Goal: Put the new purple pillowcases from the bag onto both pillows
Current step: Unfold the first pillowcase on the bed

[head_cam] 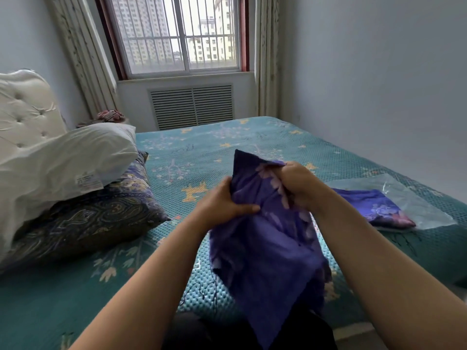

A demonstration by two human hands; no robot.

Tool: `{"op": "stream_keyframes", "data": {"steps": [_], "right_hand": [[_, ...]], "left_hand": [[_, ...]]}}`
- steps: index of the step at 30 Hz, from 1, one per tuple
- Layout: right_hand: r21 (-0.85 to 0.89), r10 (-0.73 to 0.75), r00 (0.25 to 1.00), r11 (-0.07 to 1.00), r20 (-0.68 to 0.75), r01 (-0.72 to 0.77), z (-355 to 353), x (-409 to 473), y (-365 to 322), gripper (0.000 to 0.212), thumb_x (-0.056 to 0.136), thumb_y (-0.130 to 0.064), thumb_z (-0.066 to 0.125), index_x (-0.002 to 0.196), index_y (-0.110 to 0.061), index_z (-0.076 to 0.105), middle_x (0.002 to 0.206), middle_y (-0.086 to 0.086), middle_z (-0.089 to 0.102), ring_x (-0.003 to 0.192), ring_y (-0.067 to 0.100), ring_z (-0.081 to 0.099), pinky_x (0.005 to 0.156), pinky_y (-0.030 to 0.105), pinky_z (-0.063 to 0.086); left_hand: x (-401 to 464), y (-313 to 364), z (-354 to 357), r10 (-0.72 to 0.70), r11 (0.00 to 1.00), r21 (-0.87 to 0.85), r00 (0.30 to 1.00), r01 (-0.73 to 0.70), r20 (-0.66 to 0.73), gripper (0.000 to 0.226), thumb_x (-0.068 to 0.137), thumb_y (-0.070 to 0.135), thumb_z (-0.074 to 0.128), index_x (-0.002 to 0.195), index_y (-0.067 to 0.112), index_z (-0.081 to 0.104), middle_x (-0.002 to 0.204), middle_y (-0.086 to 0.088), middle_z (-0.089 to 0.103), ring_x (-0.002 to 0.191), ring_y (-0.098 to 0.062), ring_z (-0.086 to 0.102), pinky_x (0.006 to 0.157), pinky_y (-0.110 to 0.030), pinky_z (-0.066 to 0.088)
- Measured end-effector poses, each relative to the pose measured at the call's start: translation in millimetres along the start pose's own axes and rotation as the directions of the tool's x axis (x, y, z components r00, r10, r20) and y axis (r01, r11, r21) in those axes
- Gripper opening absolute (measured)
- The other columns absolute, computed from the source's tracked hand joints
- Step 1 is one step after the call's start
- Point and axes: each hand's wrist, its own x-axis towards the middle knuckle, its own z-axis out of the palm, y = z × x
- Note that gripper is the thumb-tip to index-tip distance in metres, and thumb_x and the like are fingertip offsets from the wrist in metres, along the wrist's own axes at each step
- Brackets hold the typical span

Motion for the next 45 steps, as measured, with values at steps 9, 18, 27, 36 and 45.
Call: {"op": "stream_keyframes", "data": {"steps": [9, 18, 27, 36, 45], "right_hand": [[0.137, -0.027, 0.988, 0.991, 0.149, 0.007, -24, 3, -19, 0.011, 0.082, 0.005, 0.058, 0.082, -0.002, 0.066, 0.069, 0.006, 0.068, 0.061, 0.018, 0.063, 0.058, 0.025, 0.055], [-0.131, 0.109, 0.993, 0.986, 0.035, -0.104, -50, 15, -1, 0.027, 0.094, 0.000, 0.049, 0.069, -0.008, 0.058, 0.053, 0.003, 0.056, 0.045, 0.012, 0.051, 0.042, 0.020, 0.038], [-0.040, 0.223, 0.973, 0.974, 0.057, -0.221, -61, 34, 31, 0.021, 0.096, -0.017, 0.049, 0.088, -0.010, 0.067, 0.075, 0.005, 0.072, 0.057, 0.013, 0.068, 0.051, 0.023, 0.055], [-0.725, 0.579, 0.730, 0.668, 0.363, -0.170, -69, 33, 45, 0.033, 0.070, -0.008, 0.077, 0.101, -0.005, 0.068, 0.103, 0.014, 0.070, 0.096, 0.030, 0.067, 0.081, 0.036, 0.055], [-0.725, 0.277, 0.926, 0.580, -0.255, -0.373, -29, 86, 55, 0.014, 0.089, -0.014, 0.047, 0.084, -0.004, 0.055, 0.078, 0.013, 0.056, 0.070, 0.026, 0.057, 0.061, 0.028, 0.044]], "left_hand": [[-13, -45, 5, -0.378, 0.819, -0.489, 0.923, 0.301, -0.065, 0.021, 0.074, -0.001, 0.045, 0.068, 0.010, 0.062, 0.057, -0.005, 0.058, 0.058, -0.019, 0.051, 0.062, -0.032, 0.048], [-21, -31, -67, -0.264, 0.950, -0.101, 0.934, 0.295, 0.239, 0.036, 0.087, 0.044, 0.062, 0.071, 0.011, 0.068, 0.065, -0.003, 0.067, 0.053, -0.011, 0.058, 0.049, -0.020, 0.046], [-27, -70, -69, -0.285, 0.704, -0.640, 0.948, 0.309, 0.144, 0.024, 0.095, 0.002, 0.045, 0.086, 0.005, 0.067, 0.070, -0.010, 0.068, 0.054, -0.013, 0.064, 0.052, -0.023, 0.054], [-27, -69, -101, -0.233, 0.955, -0.145, 0.958, 0.257, 0.166, 0.037, 0.063, 0.035, 0.079, 0.084, 0.006, 0.070, 0.073, -0.004, 0.065, 0.063, -0.011, 0.054, 0.056, -0.022, 0.045], [-32, -56, -101, -0.277, 0.486, -0.838, 0.953, 0.248, 0.122, 0.035, 0.080, 0.029, 0.061, 0.106, 0.005, 0.062, 0.080, -0.013, 0.069, 0.069, -0.022, 0.066, 0.064, -0.031, 0.055]]}}
